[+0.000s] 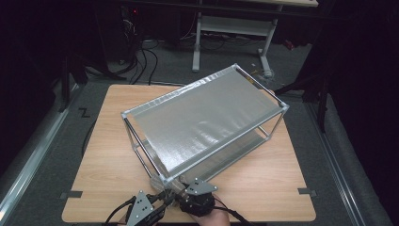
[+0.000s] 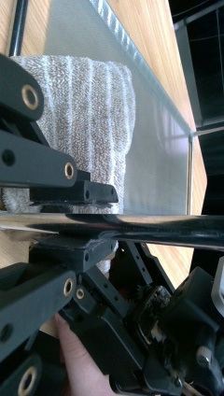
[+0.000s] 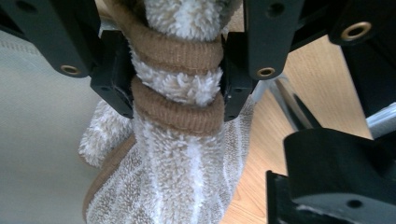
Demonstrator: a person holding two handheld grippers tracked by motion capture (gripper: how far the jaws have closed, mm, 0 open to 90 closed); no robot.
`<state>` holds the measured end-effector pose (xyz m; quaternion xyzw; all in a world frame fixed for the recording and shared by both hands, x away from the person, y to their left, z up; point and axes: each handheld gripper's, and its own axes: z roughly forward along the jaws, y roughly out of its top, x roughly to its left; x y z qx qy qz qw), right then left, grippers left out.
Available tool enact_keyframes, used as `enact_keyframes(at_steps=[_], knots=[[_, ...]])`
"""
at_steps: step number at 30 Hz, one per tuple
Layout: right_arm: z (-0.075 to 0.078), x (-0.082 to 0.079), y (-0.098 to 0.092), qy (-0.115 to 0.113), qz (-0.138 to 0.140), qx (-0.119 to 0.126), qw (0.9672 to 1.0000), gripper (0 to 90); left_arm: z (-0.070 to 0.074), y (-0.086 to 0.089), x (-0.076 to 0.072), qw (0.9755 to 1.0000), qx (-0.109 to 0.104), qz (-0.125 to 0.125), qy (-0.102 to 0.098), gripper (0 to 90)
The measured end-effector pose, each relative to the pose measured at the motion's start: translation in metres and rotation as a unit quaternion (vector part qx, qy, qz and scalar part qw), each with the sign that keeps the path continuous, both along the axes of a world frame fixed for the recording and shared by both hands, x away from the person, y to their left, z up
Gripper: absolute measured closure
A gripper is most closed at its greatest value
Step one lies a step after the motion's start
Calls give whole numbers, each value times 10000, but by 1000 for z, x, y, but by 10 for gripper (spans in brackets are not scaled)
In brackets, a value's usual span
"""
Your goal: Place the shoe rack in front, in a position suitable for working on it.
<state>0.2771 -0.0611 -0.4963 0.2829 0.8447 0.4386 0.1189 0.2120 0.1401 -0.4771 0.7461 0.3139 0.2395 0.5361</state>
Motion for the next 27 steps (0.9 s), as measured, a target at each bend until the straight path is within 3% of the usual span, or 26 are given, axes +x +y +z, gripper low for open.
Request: enact_keyframes(at_steps=[15, 21, 27], knots=[[-1, 27, -26, -173, -542, -184, 9982, 555, -1, -2, 1, 10000, 61, 2, 6, 773], [0, 47, -46, -170, -921, -306, 9951, 555, -2, -3, 1, 10000, 63, -2, 22, 782], [0, 71, -74, -201, -1389, -409, 9893, 552, -2, -4, 1, 9999, 93, -9, 40, 787]])
